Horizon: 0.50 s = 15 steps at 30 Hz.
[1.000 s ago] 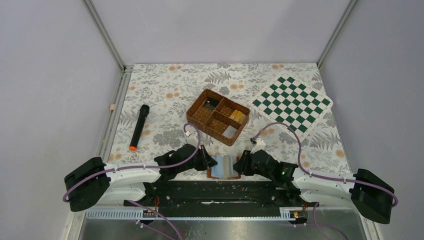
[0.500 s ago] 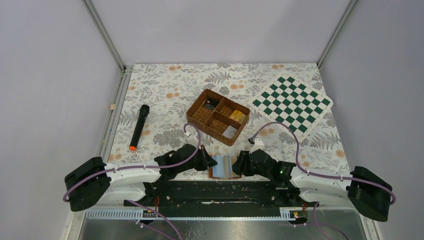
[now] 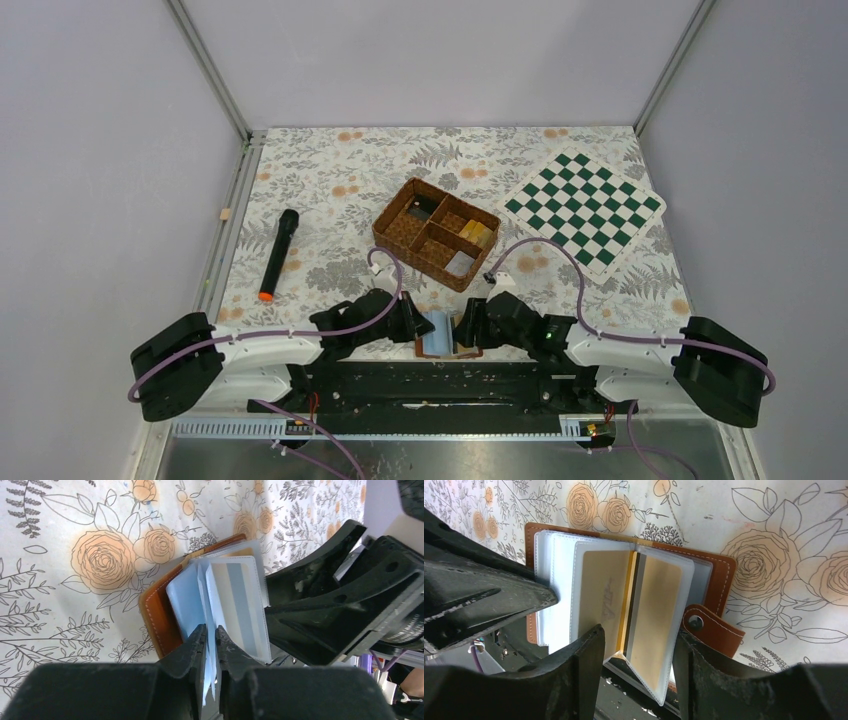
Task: Take the credit cards out of the card holder
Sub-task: Remove the credit card from the card holder.
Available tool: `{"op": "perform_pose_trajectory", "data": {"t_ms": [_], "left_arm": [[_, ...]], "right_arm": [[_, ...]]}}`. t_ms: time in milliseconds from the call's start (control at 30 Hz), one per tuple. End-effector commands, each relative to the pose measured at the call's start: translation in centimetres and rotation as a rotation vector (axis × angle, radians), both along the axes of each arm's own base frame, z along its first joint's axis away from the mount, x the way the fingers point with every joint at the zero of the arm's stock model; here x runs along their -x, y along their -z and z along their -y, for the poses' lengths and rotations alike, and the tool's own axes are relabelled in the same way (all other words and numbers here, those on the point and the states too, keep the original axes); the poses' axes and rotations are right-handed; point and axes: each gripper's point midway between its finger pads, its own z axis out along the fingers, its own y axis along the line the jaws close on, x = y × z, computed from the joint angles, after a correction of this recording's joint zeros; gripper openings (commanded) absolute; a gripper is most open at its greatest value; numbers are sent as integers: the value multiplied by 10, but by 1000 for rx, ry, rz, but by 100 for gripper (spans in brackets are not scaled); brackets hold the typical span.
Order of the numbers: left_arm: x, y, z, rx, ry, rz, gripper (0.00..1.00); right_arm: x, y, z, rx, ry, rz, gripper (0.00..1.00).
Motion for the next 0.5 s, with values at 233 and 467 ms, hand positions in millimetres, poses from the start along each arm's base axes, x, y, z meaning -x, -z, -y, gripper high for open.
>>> {"op": "perform_pose_trajectory", "data": {"t_ms": [233, 467], "left_arm": [[-1, 6, -2, -11, -15, 0, 34], [-10, -6, -17, -73, -60, 54, 58]], "right_arm": [[-1, -9, -11, 57, -33, 29, 59], [1, -5, -10, 101, -36, 34, 56]]}}
